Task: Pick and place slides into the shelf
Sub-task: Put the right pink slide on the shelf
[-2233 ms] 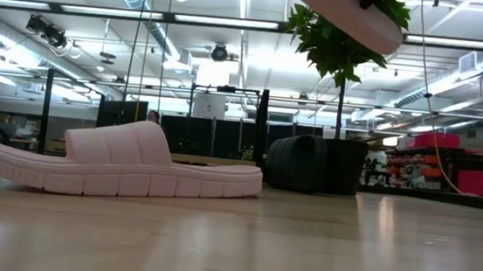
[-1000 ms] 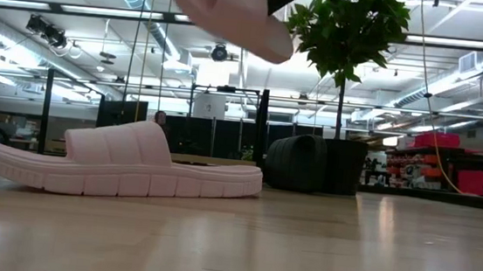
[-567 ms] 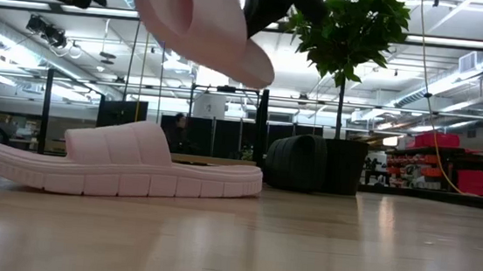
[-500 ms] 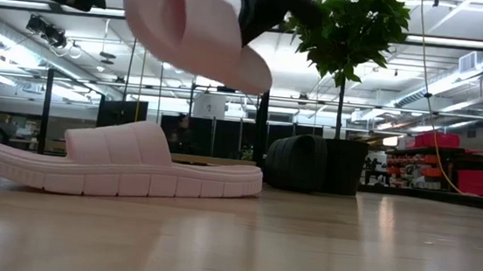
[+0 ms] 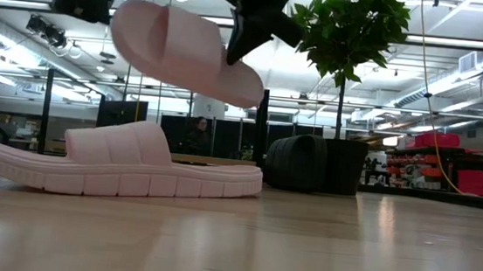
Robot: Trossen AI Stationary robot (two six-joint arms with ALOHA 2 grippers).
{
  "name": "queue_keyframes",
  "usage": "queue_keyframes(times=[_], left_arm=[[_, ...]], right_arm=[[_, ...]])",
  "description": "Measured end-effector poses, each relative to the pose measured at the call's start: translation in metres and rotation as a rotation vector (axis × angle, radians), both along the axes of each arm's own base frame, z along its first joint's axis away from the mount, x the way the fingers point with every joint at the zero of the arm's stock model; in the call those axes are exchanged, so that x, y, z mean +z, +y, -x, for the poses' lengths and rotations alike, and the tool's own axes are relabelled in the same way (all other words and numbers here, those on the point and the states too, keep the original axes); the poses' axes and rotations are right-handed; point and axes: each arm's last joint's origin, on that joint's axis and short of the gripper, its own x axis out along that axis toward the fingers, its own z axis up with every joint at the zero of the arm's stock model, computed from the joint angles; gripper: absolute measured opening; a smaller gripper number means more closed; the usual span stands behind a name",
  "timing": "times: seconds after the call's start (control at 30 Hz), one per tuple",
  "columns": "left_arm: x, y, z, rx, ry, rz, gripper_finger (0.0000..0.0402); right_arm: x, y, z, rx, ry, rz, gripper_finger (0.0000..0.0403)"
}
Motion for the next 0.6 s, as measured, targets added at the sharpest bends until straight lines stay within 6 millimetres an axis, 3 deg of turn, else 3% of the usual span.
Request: queue_keyframes(times=[0.6], left_arm=[[-0.017, 0.001, -0.017, 0.030, 0.079, -0.053, 0.0301]], right_arm=[[0.001, 0.005, -0.002, -0.018, -0.053, -0.069, 0.0007]])
